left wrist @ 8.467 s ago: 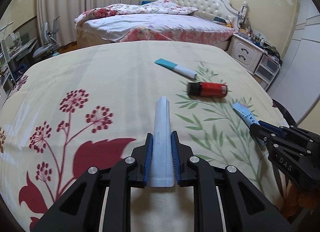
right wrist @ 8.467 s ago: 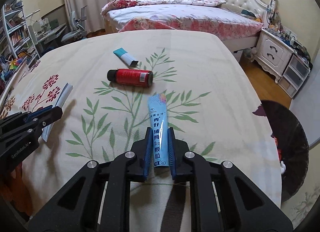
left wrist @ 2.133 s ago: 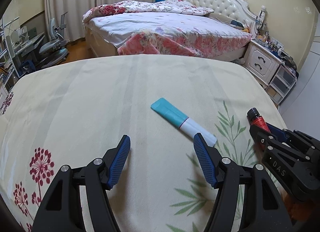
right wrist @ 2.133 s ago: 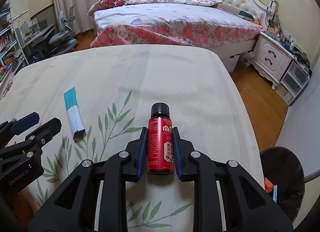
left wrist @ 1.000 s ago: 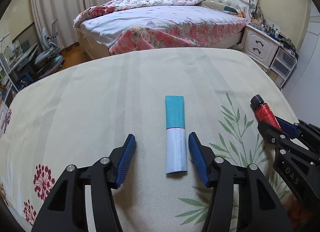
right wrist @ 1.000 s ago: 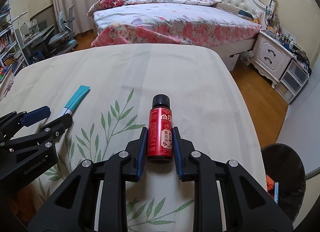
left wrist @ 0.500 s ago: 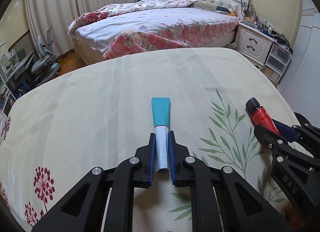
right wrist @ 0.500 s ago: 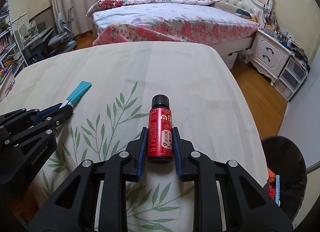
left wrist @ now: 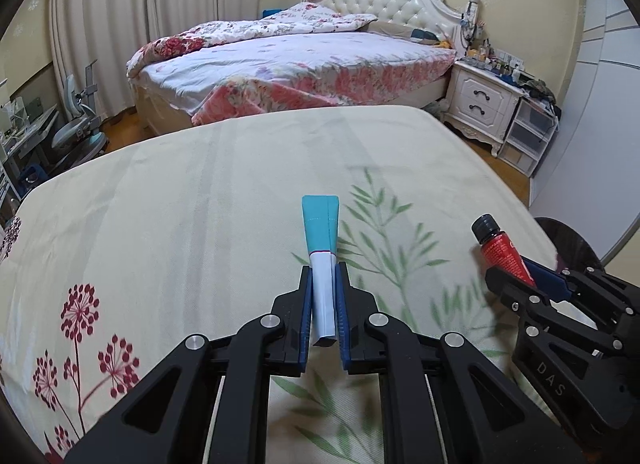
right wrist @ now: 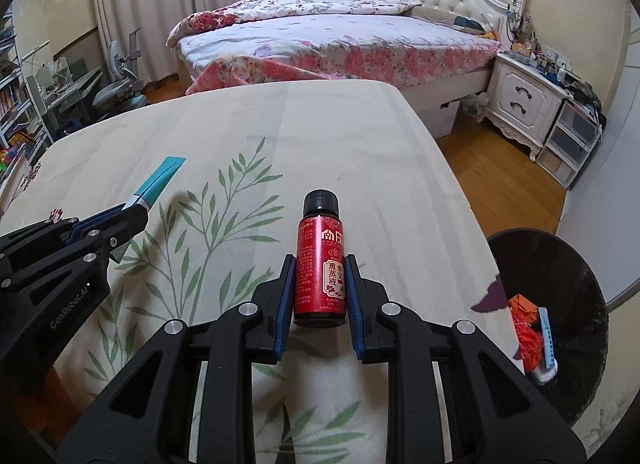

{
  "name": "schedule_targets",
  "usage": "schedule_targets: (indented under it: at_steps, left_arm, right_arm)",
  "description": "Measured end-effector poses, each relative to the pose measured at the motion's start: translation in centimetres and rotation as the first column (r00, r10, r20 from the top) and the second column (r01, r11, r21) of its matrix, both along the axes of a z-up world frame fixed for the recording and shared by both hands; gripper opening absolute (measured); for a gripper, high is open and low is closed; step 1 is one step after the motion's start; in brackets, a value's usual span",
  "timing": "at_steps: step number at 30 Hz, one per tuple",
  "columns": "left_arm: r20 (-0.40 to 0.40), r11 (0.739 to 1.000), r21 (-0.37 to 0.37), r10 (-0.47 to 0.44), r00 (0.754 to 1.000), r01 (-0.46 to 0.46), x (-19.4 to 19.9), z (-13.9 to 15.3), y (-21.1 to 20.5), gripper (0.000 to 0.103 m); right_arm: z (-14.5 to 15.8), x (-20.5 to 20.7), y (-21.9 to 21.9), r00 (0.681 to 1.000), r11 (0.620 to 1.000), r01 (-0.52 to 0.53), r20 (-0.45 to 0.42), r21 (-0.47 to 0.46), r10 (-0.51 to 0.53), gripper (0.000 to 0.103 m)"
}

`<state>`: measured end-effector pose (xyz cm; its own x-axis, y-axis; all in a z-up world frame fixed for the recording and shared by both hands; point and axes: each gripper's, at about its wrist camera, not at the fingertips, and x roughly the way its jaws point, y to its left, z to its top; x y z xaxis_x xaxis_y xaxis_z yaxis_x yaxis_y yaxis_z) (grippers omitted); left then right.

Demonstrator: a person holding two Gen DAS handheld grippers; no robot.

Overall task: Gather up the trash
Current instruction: 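Carry the marker and red can over the black bin with both tools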

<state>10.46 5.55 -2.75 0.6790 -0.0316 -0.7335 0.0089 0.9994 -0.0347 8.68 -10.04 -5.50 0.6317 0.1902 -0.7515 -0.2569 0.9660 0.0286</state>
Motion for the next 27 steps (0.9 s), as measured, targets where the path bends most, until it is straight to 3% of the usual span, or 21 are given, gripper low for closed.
schedule_targets:
  at_steps: [13, 27]
  left_arm:
    - [0.083, 0.992, -0.032, -0.121, 0.989, 0.124, -2.6, 2.1, -5.9, 0.012]
    - [0.12, 0.952, -0.024, -0.299, 0.947, 0.304, -1.1, 2.4, -14.4, 0.012]
  right_arm:
    - [1.9, -3.0, -7.1, 0.986, 0.989, 0.15, 0.065, 0.013, -0.15, 0.023]
    - [1.9, -2.7, -16.4, 0.916, 0.922, 0.386, 0.114, 0.002, -0.384, 0.023]
